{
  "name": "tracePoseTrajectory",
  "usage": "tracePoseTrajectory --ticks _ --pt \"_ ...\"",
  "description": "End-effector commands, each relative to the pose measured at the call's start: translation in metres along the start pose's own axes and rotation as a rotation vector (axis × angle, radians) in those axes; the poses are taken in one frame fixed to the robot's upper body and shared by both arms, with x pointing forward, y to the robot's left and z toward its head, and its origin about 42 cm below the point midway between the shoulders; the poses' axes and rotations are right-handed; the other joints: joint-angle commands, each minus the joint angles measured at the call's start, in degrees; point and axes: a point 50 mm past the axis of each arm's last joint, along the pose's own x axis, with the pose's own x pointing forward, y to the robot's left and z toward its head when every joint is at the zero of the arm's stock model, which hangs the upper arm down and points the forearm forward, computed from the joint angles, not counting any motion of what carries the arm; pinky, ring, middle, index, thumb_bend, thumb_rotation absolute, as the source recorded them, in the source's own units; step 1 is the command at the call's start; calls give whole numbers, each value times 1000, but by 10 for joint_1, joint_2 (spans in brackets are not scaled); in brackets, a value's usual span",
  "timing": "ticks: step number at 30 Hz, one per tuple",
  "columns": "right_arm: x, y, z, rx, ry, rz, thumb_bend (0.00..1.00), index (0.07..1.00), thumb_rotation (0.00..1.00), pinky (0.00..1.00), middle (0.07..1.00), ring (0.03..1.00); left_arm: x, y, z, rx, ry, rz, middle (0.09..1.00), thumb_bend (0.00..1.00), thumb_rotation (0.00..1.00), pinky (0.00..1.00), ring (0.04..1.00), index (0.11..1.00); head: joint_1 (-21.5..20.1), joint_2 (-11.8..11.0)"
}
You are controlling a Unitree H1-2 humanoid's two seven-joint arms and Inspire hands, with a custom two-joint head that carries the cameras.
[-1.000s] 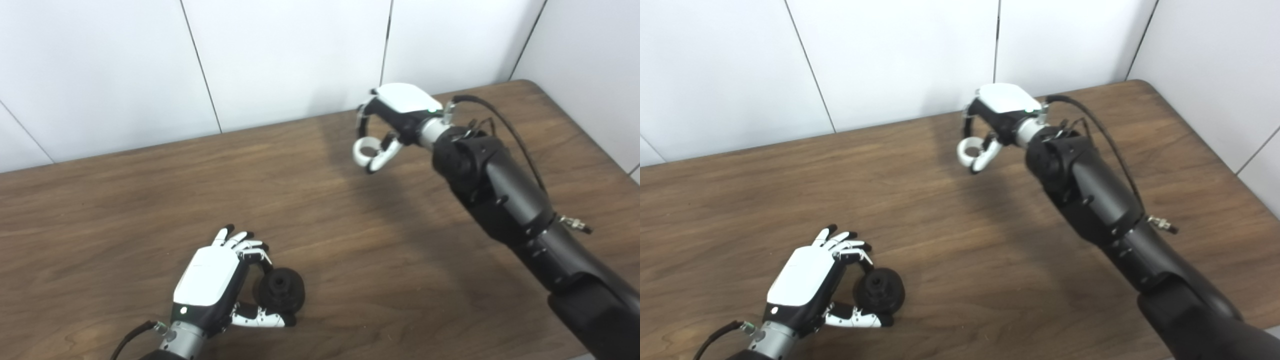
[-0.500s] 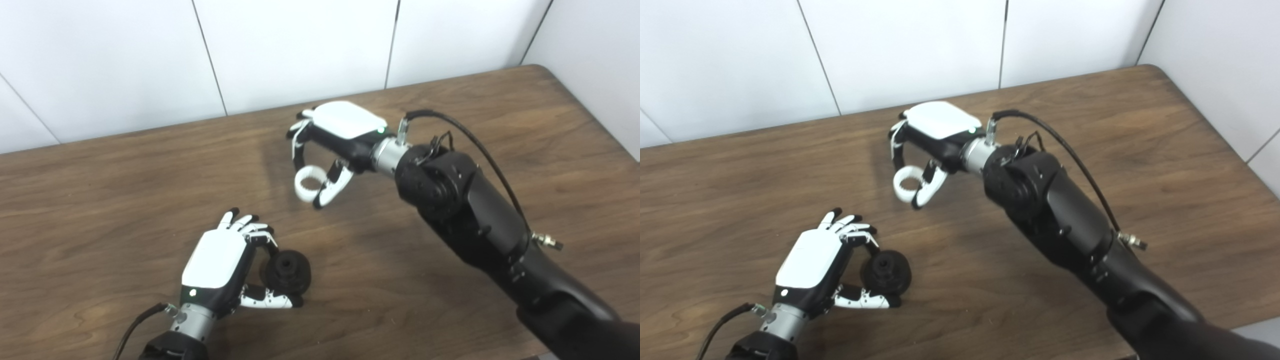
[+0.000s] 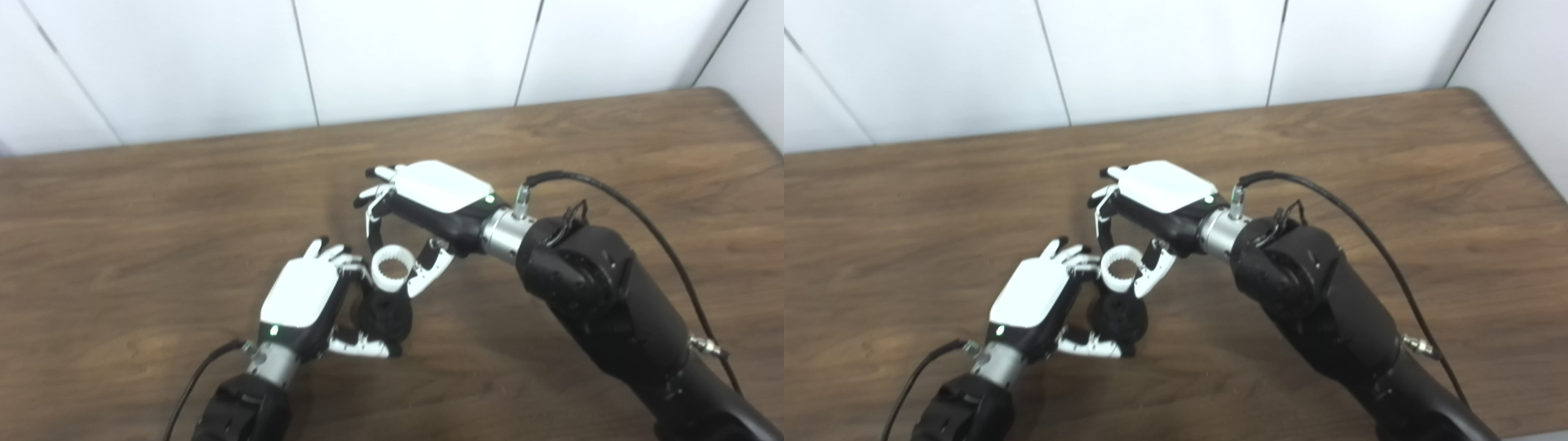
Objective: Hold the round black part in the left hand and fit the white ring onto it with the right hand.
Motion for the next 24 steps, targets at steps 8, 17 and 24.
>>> tracePoseTrajectory --ticks 8,17,24 --pt "-8 -18 3 -33 -56 -37 526 481 133 1000 856 1000 9 -3 10 16 2 -67 776 522 56 1000 885 485 25 21" --pt "-6 -15 -3 -38 -44 -10 525 482 132 1000 864 1000 13 0 12 24 3 -64 774 522 56 1000 886 485 27 30" --pt "-3 -8 -9 -35 -51 -8 525 482 131 1000 865 1000 13 -1 12 16 12 -66 776 523 57 1000 891 485 26 30"
